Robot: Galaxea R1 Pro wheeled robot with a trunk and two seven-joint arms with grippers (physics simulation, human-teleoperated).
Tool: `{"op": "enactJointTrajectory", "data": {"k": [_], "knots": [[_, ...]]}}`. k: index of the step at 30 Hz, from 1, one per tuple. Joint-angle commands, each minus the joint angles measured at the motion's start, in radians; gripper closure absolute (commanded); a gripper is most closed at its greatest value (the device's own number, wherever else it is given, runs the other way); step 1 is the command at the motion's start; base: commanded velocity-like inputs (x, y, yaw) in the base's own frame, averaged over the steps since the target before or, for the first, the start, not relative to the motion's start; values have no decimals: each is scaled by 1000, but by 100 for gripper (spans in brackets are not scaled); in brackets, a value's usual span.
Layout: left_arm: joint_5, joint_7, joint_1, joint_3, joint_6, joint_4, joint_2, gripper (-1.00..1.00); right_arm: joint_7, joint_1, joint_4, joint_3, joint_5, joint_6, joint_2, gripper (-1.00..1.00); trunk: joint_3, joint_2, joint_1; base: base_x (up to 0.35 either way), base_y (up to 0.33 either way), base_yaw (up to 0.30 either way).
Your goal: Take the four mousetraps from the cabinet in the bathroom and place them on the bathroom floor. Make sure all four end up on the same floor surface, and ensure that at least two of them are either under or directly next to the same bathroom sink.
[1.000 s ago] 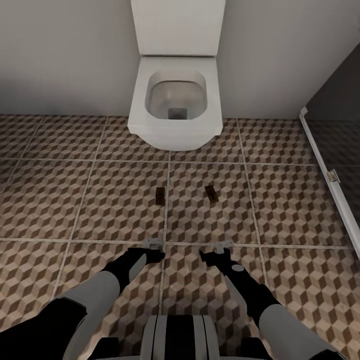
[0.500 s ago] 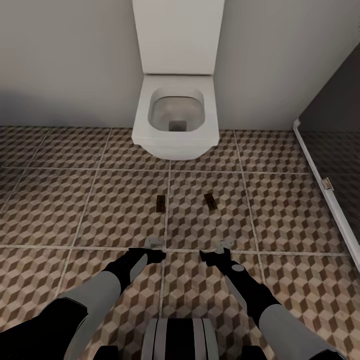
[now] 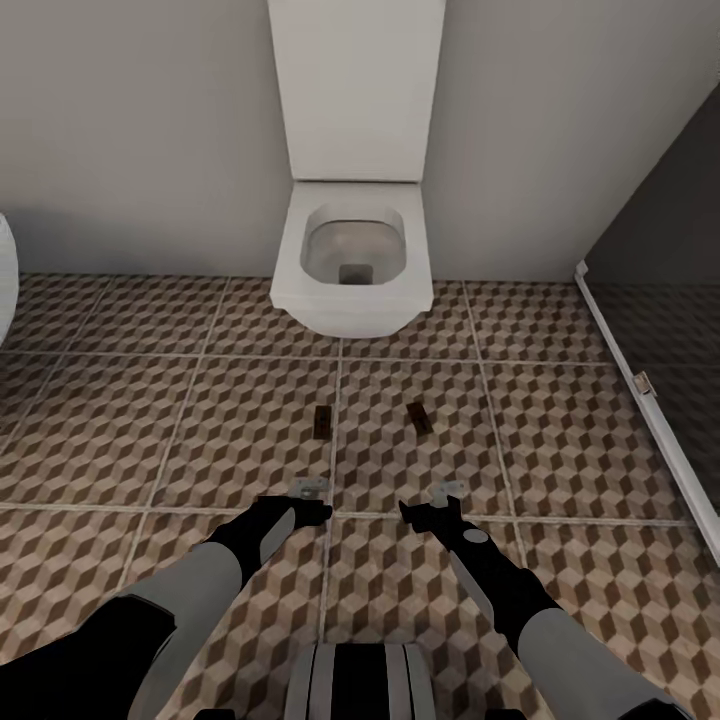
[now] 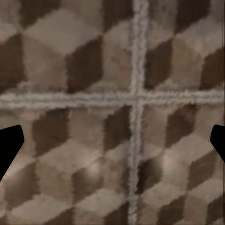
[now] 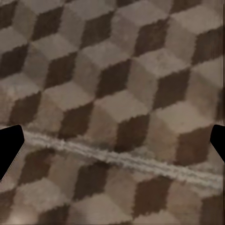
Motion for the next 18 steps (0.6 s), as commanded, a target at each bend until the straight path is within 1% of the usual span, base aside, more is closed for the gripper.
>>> {"op": "enactJointTrajectory", "data": {"k": [1,5,18], "knots": [[10,6,0,-8,5,-2,0,-100,1,0,-1,2,-9,4,-1,-100,3,0,-1,0,0,0],[10,6,0,-8,5,-1,-2,-100,1,0,0,2,-9,4,-1,-100,19,1,-2,0,0,0],[10,6,0,-8,4,23,-3,-100,2,0,10,1,-8,3,-7,-100,60,92,-52,0,0,0]]}}
